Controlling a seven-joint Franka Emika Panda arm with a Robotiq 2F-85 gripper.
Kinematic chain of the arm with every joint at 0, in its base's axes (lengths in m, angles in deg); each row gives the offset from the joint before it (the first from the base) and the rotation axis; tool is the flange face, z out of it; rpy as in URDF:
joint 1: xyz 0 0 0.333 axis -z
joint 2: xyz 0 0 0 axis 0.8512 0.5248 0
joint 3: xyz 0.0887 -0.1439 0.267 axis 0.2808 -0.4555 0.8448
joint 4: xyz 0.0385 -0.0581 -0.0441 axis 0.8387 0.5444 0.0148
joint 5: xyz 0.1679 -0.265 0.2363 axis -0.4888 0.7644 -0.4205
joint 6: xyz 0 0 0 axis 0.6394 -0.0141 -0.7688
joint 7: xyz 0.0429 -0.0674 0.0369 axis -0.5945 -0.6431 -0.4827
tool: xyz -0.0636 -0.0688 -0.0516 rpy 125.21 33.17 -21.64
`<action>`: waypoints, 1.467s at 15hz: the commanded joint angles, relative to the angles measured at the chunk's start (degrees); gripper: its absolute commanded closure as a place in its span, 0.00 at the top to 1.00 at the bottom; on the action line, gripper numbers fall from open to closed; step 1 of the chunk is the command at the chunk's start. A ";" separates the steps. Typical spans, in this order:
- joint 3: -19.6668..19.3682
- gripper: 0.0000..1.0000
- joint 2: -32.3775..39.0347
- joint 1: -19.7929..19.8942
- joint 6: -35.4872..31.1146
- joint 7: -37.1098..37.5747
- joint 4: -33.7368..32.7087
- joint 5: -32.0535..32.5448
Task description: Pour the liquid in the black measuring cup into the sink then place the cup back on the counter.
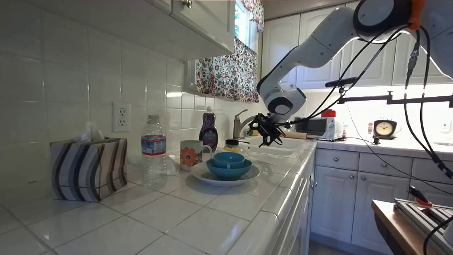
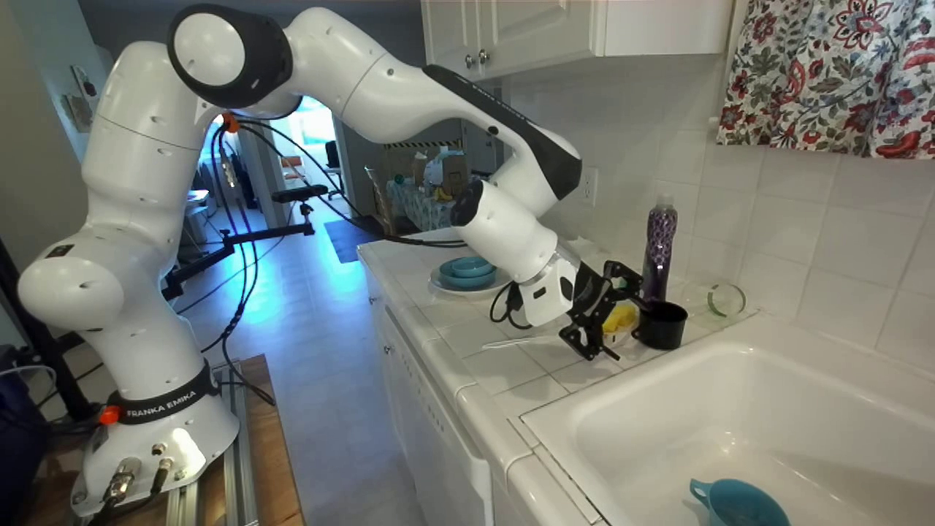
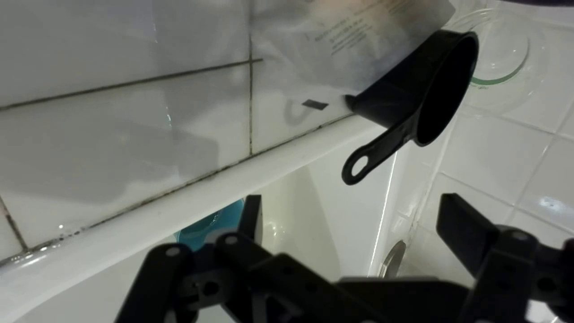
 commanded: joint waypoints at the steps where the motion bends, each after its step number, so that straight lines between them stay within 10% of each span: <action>1: -2.10 1.00 1.30 -1.05 0.12 -3.23 -3.73 -6.37; 15: -15.68 1.00 6.68 -13.52 2.00 -13.71 -7.34 -30.84; 22: -20.90 1.00 11.12 -17.72 5.22 -12.31 -8.03 -33.14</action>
